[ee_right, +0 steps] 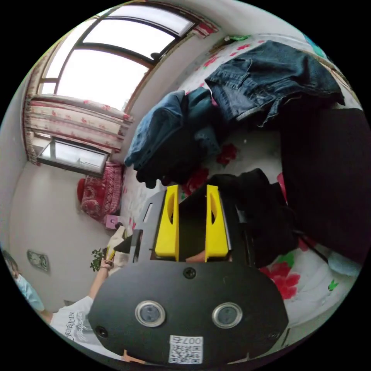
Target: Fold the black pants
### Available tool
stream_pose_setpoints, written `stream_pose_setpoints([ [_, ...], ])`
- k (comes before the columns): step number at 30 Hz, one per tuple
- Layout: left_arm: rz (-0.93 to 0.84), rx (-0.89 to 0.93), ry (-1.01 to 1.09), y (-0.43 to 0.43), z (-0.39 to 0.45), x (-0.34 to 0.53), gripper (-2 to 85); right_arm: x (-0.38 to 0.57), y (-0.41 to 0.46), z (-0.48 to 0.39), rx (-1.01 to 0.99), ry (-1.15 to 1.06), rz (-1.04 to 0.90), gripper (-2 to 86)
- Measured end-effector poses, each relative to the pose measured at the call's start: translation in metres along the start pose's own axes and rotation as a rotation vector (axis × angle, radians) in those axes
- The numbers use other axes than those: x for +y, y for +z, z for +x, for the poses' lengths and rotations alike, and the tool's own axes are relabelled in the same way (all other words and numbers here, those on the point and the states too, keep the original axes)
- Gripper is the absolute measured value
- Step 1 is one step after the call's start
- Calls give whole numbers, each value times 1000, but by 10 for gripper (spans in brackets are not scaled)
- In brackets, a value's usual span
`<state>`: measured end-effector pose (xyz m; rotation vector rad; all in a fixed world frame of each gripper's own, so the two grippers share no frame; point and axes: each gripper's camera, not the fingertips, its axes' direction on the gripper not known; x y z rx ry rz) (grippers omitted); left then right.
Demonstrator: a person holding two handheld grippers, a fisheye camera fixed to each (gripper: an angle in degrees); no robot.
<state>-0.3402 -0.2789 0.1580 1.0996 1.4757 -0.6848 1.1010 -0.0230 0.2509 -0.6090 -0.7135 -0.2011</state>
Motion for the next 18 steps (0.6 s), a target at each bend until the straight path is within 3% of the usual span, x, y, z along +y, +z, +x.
stream_pose_setpoints([
  [4,-149,-157,189,72,13,19,85,0,40,-13,19,-13,-57,92],
  [9,-155,-278,276,82,-12,66,75,57,19,-7,254,-42,6,99],
  [13,-161,-381,265,90,-30,89,84,112,-19,22,471,152,94,107],
  [18,-216,-441,123,127,-50,89,84,118,1,48,356,235,-30,107],
])
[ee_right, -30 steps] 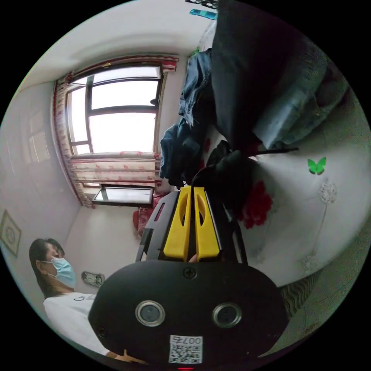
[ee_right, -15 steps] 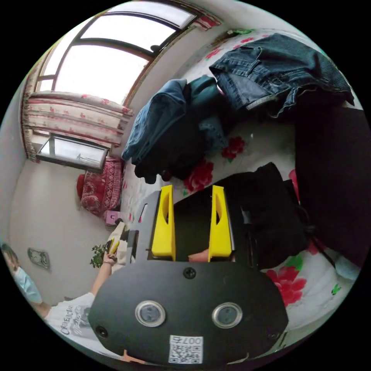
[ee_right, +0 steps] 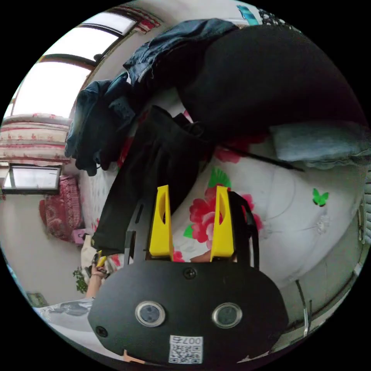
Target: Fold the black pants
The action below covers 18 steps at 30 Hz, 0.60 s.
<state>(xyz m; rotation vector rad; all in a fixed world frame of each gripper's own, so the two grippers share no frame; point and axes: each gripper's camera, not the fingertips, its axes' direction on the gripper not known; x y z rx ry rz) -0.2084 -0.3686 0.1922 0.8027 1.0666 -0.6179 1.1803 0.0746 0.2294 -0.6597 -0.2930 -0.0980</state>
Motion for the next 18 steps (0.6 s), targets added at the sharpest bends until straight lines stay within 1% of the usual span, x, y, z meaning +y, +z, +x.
stream_pose_setpoints([
  [2,9,-26,-46,3,0,-4,48,-12,16,-6,-111,19,-31,94],
  [3,-11,-44,-51,4,0,-8,11,-15,19,-9,-126,22,-30,90],
  [4,-50,-12,-52,8,-2,-10,2,-21,25,-14,-134,29,-27,80],
  [7,-11,84,-69,-3,-10,2,-7,-31,33,-20,-135,63,-46,59],
  [10,23,69,5,-32,-13,28,-8,-26,17,-21,-164,24,-37,49],
  [12,37,15,82,-54,-16,53,-8,-18,-2,-26,-140,-49,-34,46],
  [14,33,-49,118,-71,-27,82,-5,-3,-26,-32,-47,-142,-37,47],
  [18,-47,-90,-44,-80,-87,144,32,13,-43,-19,48,-147,-65,52],
])
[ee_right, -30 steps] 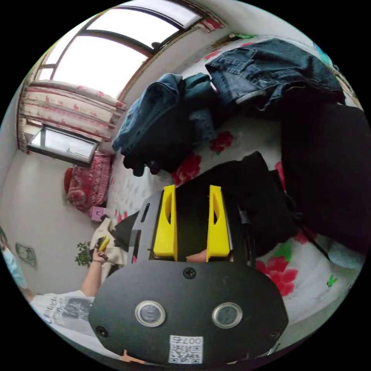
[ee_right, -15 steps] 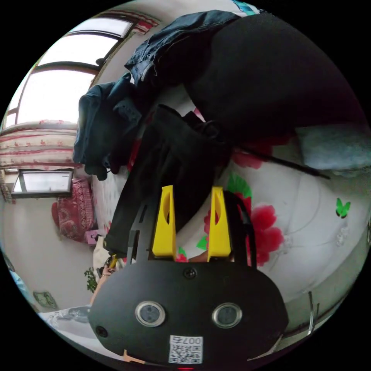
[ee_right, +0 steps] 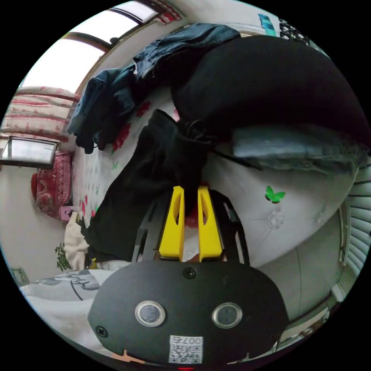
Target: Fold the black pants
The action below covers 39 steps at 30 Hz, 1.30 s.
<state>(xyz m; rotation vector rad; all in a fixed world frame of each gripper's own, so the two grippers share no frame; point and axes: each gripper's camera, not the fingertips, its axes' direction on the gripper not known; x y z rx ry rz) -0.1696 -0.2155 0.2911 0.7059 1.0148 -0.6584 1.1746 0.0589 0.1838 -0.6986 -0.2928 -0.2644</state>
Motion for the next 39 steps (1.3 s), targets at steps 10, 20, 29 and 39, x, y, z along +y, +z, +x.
stream_pose_setpoints([
  [10,219,-3,182,-46,32,13,51,44,9,-157,211,-600,34,69],
  [20,1,55,73,41,32,-63,30,149,140,-313,172,-1293,-437,65],
  [29,157,206,206,-48,14,-32,-9,135,118,-324,177,-1238,-370,1],
  [39,114,206,113,-51,-66,-13,-10,144,103,-319,153,-1205,-320,-3],
])
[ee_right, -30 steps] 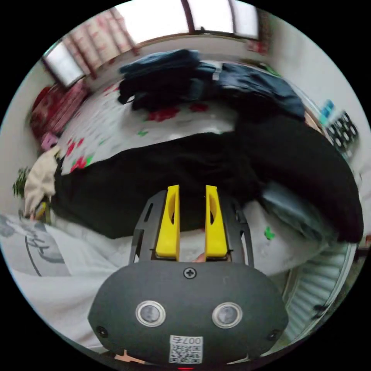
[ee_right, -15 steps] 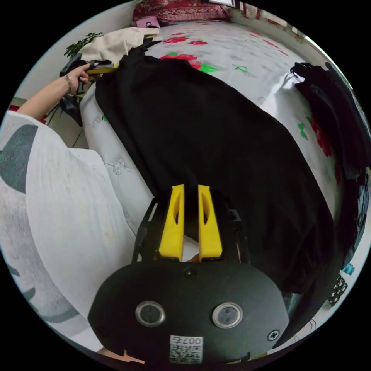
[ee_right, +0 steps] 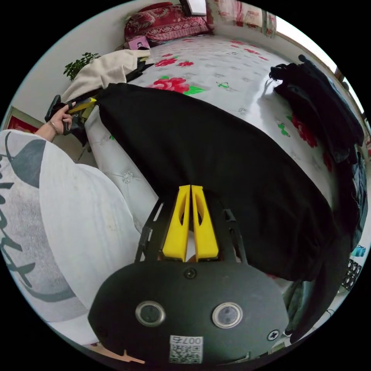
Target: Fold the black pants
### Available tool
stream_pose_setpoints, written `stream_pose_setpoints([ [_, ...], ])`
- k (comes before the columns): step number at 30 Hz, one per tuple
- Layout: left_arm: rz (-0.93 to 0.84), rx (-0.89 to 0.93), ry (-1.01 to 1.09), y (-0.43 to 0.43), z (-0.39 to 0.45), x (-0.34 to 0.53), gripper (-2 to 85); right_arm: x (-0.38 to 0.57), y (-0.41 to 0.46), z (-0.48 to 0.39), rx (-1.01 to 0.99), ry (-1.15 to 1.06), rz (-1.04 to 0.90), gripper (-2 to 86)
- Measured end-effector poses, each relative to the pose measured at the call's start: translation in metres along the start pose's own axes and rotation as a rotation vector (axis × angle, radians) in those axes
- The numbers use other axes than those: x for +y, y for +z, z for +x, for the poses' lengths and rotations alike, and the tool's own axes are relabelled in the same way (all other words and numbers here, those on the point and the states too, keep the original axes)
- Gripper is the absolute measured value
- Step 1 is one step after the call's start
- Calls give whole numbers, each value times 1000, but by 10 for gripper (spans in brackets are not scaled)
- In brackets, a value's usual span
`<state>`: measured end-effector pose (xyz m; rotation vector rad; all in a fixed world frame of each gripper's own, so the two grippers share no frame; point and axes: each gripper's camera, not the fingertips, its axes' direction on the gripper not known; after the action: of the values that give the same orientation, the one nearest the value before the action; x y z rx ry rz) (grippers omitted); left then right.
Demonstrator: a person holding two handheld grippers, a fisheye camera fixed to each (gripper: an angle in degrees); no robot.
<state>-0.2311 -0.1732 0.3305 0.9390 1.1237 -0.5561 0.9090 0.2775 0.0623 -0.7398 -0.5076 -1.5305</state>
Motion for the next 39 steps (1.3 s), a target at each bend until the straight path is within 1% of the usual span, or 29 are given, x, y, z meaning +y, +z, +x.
stream_pose_setpoints([
  [1,-69,-55,-44,14,-19,0,-10,1,7,1,-14,2,-23,-3],
  [2,-96,-63,-66,20,-27,0,-10,2,16,2,-27,6,-55,-3],
  [4,-82,2,-97,22,-46,0,-10,3,24,1,-27,10,-84,-3],
  [6,-87,0,-80,18,-46,-6,-10,5,21,-3,-6,-9,-75,-3],
  [9,-90,-43,19,10,-39,-14,-9,10,14,-10,32,-41,-54,-3],
  [12,-77,8,-3,5,-52,-10,-8,18,19,-10,29,-25,-60,-2],
  [13,-65,41,-28,3,-60,-6,-6,22,21,-8,21,1,-56,-2],
  [16,-12,50,-94,-10,-80,6,7,34,26,-7,14,68,-54,-2],
  [17,3,61,-97,-13,-83,9,20,40,26,-8,24,86,-51,-2],
  [19,42,93,-96,-19,-94,13,74,50,23,-9,37,109,-33,-2],
  [22,21,128,-98,-7,-106,4,120,69,18,-3,31,187,5,-2],
  [26,35,168,-111,11,-108,-14,113,97,8,17,-24,337,78,-2],
  [28,18,129,-152,25,-105,-28,74,112,3,27,-46,401,118,-2],
  [30,18,118,-196,30,-103,-32,55,129,-2,36,-64,466,162,-2],
  [32,44,169,-145,28,-87,-36,50,155,-9,48,-82,552,221,-2],
  [34,52,233,42,18,-38,-37,48,179,-16,57,-85,618,272,-2],
  [35,46,238,100,15,-22,-36,48,198,-20,63,-88,669,312,-3],
  [37,24,269,392,5,60,-23,47,227,-25,74,-112,750,376,-2],
  [38,15,285,470,4,82,-17,47,248,-27,82,-137,804,416,-2],
  [39,-14,329,618,5,126,-1,47,258,-27,86,-149,830,437,-2],
])
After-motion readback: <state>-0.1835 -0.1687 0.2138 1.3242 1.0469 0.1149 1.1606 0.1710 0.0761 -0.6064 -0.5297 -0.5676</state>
